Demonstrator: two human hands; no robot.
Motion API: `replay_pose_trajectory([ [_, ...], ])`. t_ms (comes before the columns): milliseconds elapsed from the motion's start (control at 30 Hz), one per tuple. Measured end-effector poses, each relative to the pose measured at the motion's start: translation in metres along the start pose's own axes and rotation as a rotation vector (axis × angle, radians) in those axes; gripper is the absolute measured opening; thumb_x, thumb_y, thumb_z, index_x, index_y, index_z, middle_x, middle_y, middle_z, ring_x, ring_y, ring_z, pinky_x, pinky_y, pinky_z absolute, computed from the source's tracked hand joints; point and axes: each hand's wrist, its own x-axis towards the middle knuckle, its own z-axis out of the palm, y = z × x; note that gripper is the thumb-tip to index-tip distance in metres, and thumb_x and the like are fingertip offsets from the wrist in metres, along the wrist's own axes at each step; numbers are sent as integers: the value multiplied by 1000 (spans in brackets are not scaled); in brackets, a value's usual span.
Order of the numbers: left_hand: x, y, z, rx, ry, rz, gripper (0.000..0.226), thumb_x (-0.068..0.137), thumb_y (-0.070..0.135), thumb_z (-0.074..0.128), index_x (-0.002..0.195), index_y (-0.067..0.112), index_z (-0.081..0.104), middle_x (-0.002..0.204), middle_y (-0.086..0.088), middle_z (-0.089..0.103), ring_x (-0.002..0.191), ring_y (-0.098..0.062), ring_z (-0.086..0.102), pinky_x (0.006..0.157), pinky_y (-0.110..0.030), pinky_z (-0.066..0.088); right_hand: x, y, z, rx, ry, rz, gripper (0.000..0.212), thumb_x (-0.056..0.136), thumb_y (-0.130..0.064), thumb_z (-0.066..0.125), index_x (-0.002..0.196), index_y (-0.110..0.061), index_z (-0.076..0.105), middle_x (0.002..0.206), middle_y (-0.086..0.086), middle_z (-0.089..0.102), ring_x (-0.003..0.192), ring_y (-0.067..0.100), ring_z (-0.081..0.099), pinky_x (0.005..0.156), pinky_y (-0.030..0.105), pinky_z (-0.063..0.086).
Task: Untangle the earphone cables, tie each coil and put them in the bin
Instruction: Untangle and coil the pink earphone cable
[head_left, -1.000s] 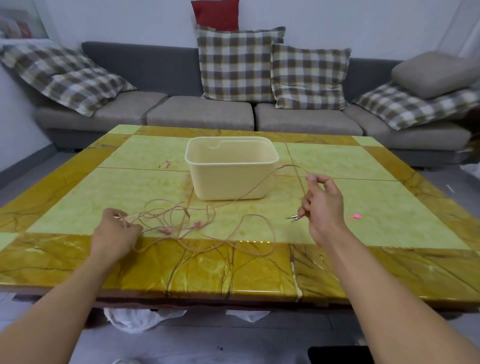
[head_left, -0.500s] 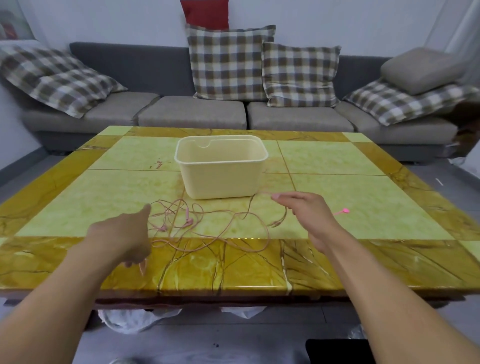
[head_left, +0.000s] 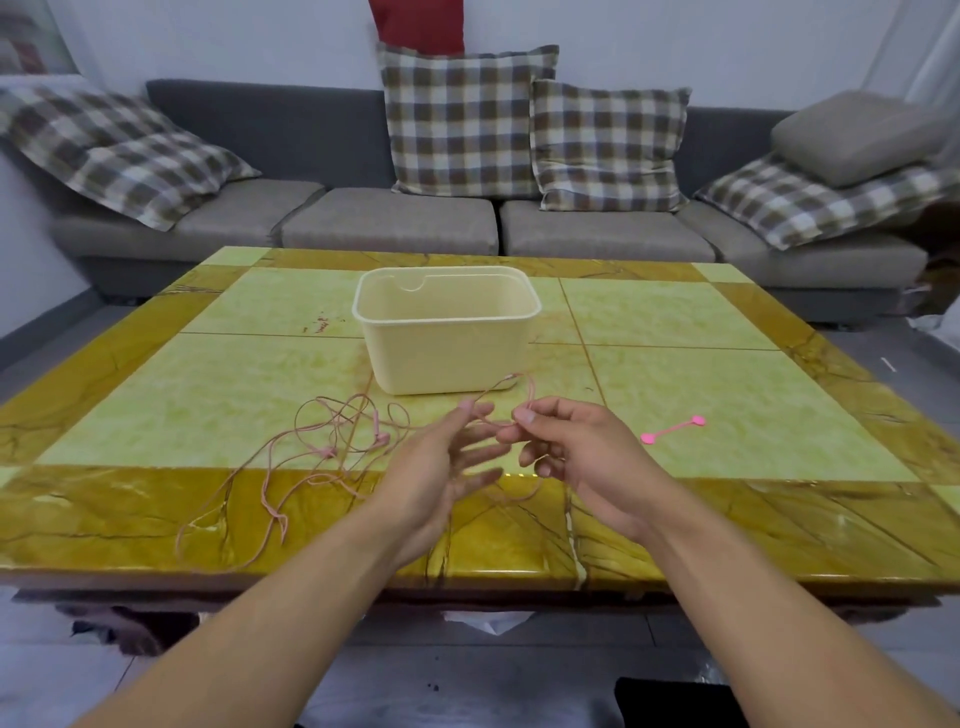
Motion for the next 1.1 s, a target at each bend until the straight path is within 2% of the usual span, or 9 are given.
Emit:
replay_pose_trajectory([
  [167, 5, 6, 4, -65, 111, 194, 20, 99, 23, 59, 98, 7, 72, 86, -6, 73, 87, -20, 67, 85, -37, 53, -1, 10, 3, 23, 19, 220, 10, 93, -18, 72, 100, -12, 74, 91, 5, 75, 69, 15, 60, 57, 25, 41],
  [300, -3, 15, 4, 149, 74, 225, 36, 97, 38, 58, 89, 5, 70, 66, -10, 69, 77, -28, 71, 82, -37, 53, 0, 7, -1, -106, 174, 82, 11, 96, -24, 68, 98, -15, 74, 93, -2, 78, 82, 15, 68, 67, 28, 46],
  [433, -2, 6, -4, 594, 108, 217, 50, 99, 56, 47, 89, 19, 79, 81, -1, 78, 96, -11, 71, 92, -32, 44, -6, 2, -5, -367, 187, -153, 7, 93, -26, 72, 93, -19, 75, 86, -8, 78, 82, 3, 71, 75, 20, 49],
  [567, -3, 0, 0, 480, -15, 212, 50, 97, 60, 43, 114, 26, 74, 105, 9, 77, 110, -5, 67, 108, -40, 45, -10, 5, 2, -563, 158, -192, 4, 82, -32, 84, 79, -31, 80, 79, -13, 76, 77, 6, 70, 73, 27, 54],
  [700, -4, 2, 5, 412, -1, 304, 30, 104, 31, 52, 99, 15, 77, 103, 5, 78, 106, -8, 69, 106, -40, 49, -14, 11, 11, -844, 61, -135, 12, 79, -50, 81, 77, -38, 81, 78, -14, 73, 75, 8, 66, 70, 33, 53],
  [800, -5, 6, 6, 362, 71, 329, 34, 105, 29, 49, 86, 12, 71, 81, -3, 77, 87, -14, 70, 91, -34, 52, -10, 11, -1, -1008, 154, -11, 30, 87, -59, 69, 78, -32, 78, 73, -5, 74, 65, 19, 65, 68, 39, 56],
  [900, -6, 11, 2, 341, -17, 290, 37, 104, 31, 50, 77, 11, 67, 56, -7, 57, 59, -18, 54, 72, -34, 49, -2, 9, -16, -1002, 329, -123, 11, 100, -39, 59, 104, -41, 69, 89, -18, 69, 79, 3, 63, 80, 36, 57],
  [1000, -12, 11, 2, 274, -258, 131, 33, 100, 35, 52, 78, 11, 61, 51, -2, 36, 45, -15, 33, 51, -28, 41, 2, 8, -17, -800, 130, -353, 40, 103, -24, 58, 137, -44, 56, 125, -24, 60, 112, -7, 53, 92, 14, 44],
  [1100, -17, 13, 5, 193, -366, 30, 33, 102, 34, 50, 77, 15, 59, 52, 2, 26, 44, -10, 21, 41, -21, 26, 5, 10, -11, -851, -35, -490, 28, 100, -23, 62, 117, -44, 67, 123, -28, 61, 120, -8, 49, 103, 14, 36],
])
